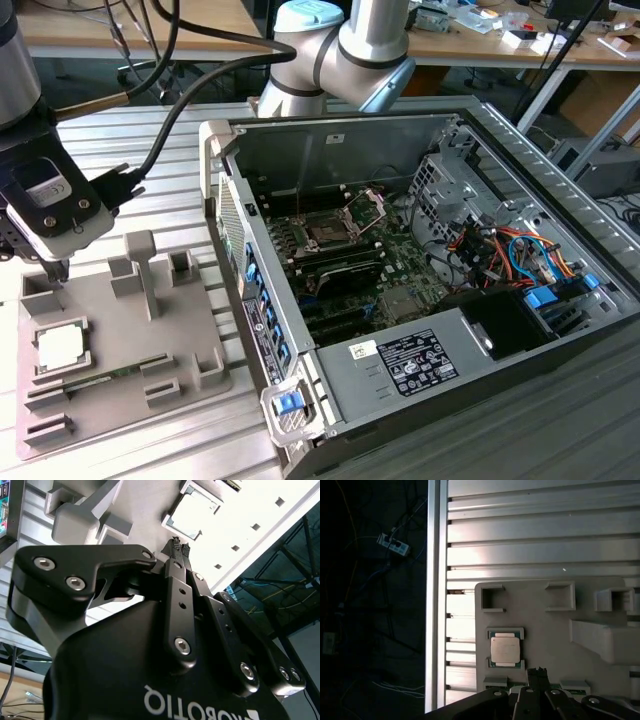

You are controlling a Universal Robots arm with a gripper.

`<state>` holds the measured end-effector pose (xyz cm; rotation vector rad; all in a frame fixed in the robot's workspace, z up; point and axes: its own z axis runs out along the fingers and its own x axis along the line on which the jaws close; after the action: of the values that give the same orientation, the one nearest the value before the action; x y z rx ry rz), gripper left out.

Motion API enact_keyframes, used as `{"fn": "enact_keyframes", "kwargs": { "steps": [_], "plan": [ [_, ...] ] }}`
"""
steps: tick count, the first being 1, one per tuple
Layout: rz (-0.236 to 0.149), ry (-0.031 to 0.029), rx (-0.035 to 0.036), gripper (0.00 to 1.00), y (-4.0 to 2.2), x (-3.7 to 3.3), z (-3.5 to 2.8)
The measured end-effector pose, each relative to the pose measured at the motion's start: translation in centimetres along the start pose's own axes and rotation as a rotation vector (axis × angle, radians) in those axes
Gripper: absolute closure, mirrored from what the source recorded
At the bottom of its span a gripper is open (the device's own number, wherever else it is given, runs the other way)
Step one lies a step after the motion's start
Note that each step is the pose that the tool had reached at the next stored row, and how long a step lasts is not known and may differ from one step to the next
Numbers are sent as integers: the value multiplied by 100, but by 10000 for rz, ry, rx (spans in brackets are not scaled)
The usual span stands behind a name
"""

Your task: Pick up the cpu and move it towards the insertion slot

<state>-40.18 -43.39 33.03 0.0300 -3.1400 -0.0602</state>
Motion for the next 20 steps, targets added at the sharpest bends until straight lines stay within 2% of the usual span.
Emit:
{"fn": "enact_keyframes", "kwargs": {
  "steps": [3, 5, 16, 18, 20],
  "plan": [
    [0, 0, 0, 89, -5, 0, 1],
    [0, 0, 0, 89, -15, 0, 65],
    [0, 0, 0, 89, -18, 0, 110],
    [0, 0, 0, 89, -20, 0, 160],
    [0, 0, 0, 89, -20, 0, 164]
  ]
}}
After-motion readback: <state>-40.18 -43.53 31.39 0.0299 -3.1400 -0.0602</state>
